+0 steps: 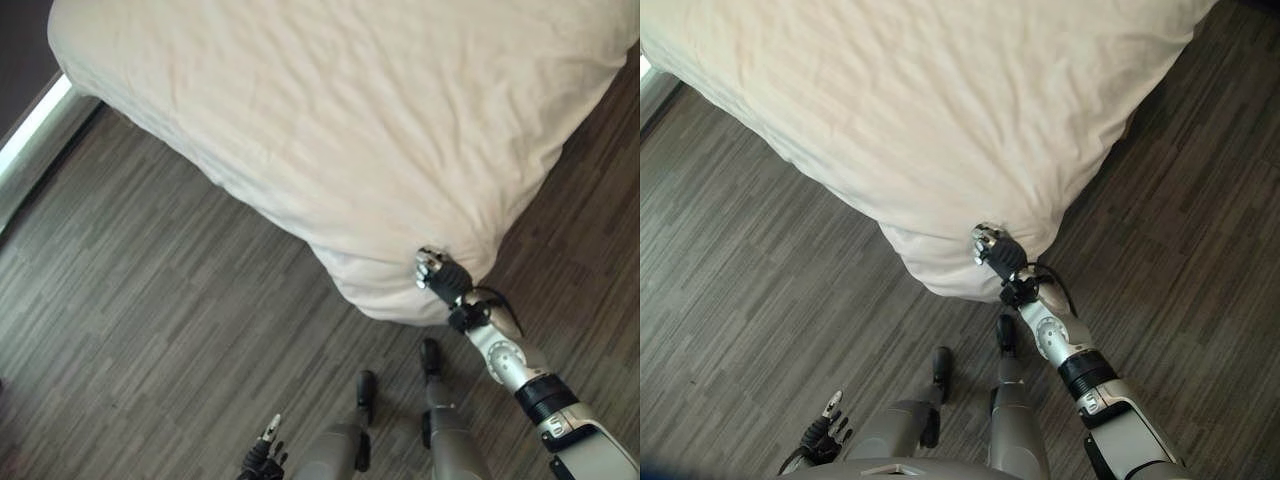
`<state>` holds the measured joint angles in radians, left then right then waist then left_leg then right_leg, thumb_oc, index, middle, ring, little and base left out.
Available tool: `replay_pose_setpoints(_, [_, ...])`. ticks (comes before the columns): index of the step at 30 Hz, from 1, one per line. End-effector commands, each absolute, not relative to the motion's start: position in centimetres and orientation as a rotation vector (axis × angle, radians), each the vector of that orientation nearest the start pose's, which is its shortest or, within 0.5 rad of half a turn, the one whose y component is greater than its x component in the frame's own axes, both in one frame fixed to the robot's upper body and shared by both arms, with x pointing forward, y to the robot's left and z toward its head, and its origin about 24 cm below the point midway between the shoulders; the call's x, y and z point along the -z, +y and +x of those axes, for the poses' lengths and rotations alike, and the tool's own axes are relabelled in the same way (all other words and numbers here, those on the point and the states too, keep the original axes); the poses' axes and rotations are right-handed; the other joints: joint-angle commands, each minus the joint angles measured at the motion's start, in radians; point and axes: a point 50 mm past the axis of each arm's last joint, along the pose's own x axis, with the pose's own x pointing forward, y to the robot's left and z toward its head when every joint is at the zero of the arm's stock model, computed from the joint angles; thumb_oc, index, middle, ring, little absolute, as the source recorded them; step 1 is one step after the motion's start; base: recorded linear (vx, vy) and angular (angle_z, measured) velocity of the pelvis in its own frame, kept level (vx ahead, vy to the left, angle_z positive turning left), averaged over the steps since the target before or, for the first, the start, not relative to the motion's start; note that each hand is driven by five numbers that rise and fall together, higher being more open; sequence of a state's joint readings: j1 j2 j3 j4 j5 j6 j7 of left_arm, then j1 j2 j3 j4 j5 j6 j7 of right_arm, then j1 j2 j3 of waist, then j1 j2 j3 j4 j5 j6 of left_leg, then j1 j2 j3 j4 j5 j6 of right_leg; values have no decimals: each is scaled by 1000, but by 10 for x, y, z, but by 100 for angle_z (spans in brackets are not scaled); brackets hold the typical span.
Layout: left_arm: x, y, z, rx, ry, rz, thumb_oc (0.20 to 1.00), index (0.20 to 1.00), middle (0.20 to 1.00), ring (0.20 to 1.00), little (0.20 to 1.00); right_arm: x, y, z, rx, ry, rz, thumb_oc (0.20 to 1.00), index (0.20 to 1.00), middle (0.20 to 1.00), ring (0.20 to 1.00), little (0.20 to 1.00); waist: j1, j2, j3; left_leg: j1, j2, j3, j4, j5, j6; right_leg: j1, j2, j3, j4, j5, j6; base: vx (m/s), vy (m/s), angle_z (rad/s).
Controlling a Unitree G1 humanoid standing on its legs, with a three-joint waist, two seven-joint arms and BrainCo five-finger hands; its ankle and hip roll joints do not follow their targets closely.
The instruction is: Making the bed.
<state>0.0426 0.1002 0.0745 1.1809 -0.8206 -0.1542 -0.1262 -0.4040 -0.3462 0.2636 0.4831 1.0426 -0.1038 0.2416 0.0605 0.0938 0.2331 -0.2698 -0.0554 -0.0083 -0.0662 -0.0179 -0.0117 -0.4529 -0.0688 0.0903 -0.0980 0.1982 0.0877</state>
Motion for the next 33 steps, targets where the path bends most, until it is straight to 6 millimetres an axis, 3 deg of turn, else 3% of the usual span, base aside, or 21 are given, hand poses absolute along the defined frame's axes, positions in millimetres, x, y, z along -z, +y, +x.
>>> replay_pose_setpoints(1, [160, 210, 101, -554, 875, -643, 1000, 1000, 1000, 1000, 1000, -94, -180, 345, -203, -179, 760, 200, 200, 200, 200, 200, 14, 16, -6, -66, 6, -38, -21, 116, -55, 47, -4, -20, 11, -22, 63, 0, 0, 0])
replay_pose_setpoints(5, [159, 206, 105, -542, 867, -647, 1000, 1000, 1000, 1000, 1000, -95, -213, 355, -9, -199, 794, 200, 200, 200, 200, 200, 20, 29, 0, -82, 6, -39, -21, 117, -57, 32, -3, -16, 11, -21, 64, 0, 0, 0])
replay_pose_setpoints(6, [159, 201, 107, -521, 872, -651, 1000, 1000, 1000, 1000, 1000, -90, -230, 358, 94, -185, 824, 200, 200, 200, 200, 200, 24, 37, 4, -92, 5, -39, -21, 116, -57, 22, -3, -14, 11, -21, 64, 0, 0, 0])
replay_pose_setpoints(7, [159, 201, 108, -521, 872, -651, 1000, 1000, 1000, 1000, 1000, -90, -230, 358, 94, -185, 824, 200, 200, 200, 200, 200, 25, 37, 4, -92, 5, -38, -21, 116, -57, 22, -3, -14, 11, -21, 64, 0, 0, 0])
replay_pose_setpoints(8, [159, 199, 108, -512, 876, -653, 1000, 1000, 1000, 1000, 1000, -81, -242, 356, 177, -167, 859, 200, 200, 200, 200, 200, 25, 43, 6, -96, 5, -38, -21, 116, -57, 19, -3, -13, 11, -22, 64, 0, 0, 0])
replay_pose_setpoints(11, [159, 193, 111, -500, 880, -668, 1000, 1000, 1000, 1000, 1000, -24, -271, 330, 427, 2, 918, 200, 200, 200, 200, 200, 17, 57, 11, -95, 2, -41, -21, 113, -55, 19, -2, -9, 11, -25, 61, 12, 0, -1])
replay_pose_setpoints(15, [161, 189, 110, -505, 894, -671, 1000, 1000, 1000, 1000, 1000, 56, -288, 264, 670, 309, 881, 200, 200, 200, 200, 200, -1, 66, 12, -78, 3, -40, -21, 99, -51, 34, 2, -7, 11, -40, 58, 35, 3, -5])
replay_pose_setpoints(18, [161, 191, 110, -520, 893, -675, 1000, 1000, 1000, 1000, 1000, 89, -298, 216, 777, 457, 840, 200, 200, 200, 200, 200, -23, 64, 7, -73, 3, -35, -21, 100, -49, 36, 1, -3, 11, -40, 56, 0, -3, -1])
replay_pose_setpoints(25, [160, 201, 111, -564, 877, -669, 1000, 1000, 1000, 1000, 1000, 106, -339, 139, 1066, 464, 828, 200, 200, 200, 200, 200, -90, 39, -32, 2, 8, -43, -21, 71, -40, 108, -4, 2, 13, -66, 44, 16, -6, 1])
replay_pose_setpoints(26, [160, 201, 111, -564, 878, -668, 1000, 1000, 1000, 1000, 1000, 106, -339, 139, 1067, 465, 827, 200, 200, 200, 200, 200, -90, 39, -28, 9, 8, -44, -21, 69, -40, 115, -4, 1, 13, -68, 43, 68, -39, 5])
replay_pose_setpoints(28, [158, 204, 115, -574, 865, -664, 1000, 1000, 1000, 1000, 1000, 104, -343, 136, 1083, 451, 801, 200, 200, 200, 200, 200, -111, 4, -11, 52, 16, -35, 90, 13, -31, 177, -8, 7, 44, -89, 29, 7, -17, 2])
replay_pose_setpoints(29, [157, 208, 117, -593, 844, -671, 1000, 1000, 1000, 1000, 1000, 101, -335, 151, 1017, 429, 799, 200, 200, 200, 200, 200, -106, -27, 8, 60, 4, -82, 188, -33, -35, 210, 12, 35, 63, -98, 24, 0, 0, 0])
replay_pose_setpoints(30, [157, 208, 117, -594, 842, -670, 1000, 1000, 1000, 1000, 1000, 101, -335, 151, 1016, 429, 800, 200, 200, 200, 200, 200, -106, -30, 10, 57, 3, -80, 193, -31, -35, 209, 11, 37, 63, -94, 25, -34, 94, -11])
replay_pose_setpoints(32, [158, 214, 109, -651, 847, -690, 1000, 1000, 1000, 1000, 1000, 96, -311, 175, 865, 364, 827, 200, 200, 200, 200, 200, -86, -77, 18, 102, -43, -284, 301, -53, -39, 205, 56, 154, 127, -81, 41, -101, 149, -54])
replay_pose_setpoints(33, [158, 215, 109, -653, 845, -689, 1000, 1000, 1000, 1000, 1000, 96, -310, 175, 864, 365, 828, 200, 200, 200, 200, 200, -86, -82, 17, 99, -46, -282, 299, -47, -40, 202, 53, 157, 127, -77, 42, -92, 150, -133])
